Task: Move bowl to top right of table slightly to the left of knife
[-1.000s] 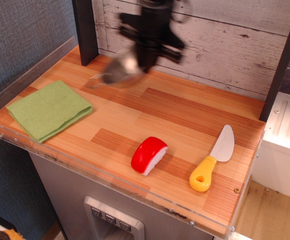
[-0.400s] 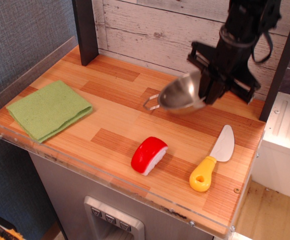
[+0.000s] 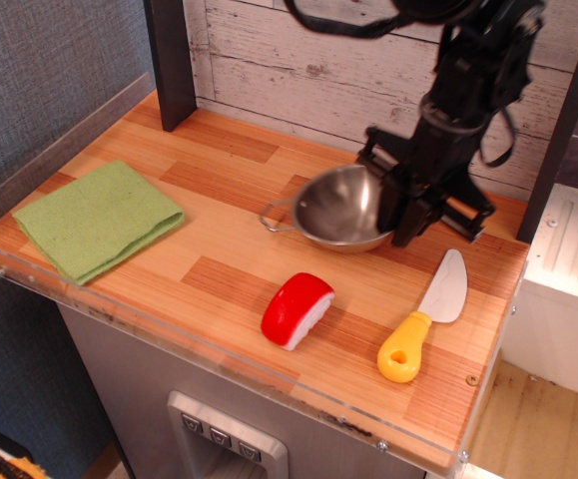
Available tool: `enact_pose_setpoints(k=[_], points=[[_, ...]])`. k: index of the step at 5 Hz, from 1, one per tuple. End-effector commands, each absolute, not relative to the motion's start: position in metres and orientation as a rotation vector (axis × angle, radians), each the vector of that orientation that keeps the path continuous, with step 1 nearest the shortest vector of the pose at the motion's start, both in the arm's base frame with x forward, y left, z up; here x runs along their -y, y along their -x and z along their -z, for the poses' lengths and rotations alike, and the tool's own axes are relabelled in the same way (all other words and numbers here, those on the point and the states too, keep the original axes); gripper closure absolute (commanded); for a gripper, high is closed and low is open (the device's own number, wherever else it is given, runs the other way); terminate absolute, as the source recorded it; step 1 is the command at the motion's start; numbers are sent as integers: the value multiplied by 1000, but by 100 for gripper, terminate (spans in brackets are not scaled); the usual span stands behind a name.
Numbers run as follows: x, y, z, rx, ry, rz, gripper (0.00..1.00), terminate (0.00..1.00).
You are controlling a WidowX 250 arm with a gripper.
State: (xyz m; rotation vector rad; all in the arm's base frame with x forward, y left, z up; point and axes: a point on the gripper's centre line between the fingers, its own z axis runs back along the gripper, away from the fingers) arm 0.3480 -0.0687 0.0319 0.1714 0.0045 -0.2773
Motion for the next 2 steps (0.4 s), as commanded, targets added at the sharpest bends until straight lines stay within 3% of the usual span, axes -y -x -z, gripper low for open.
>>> enact_pose_setpoints(k=[1,2], points=[[90,-341,-78,167,-85,373,0,0],[81,-326,-115,283,-6,339,0,0]])
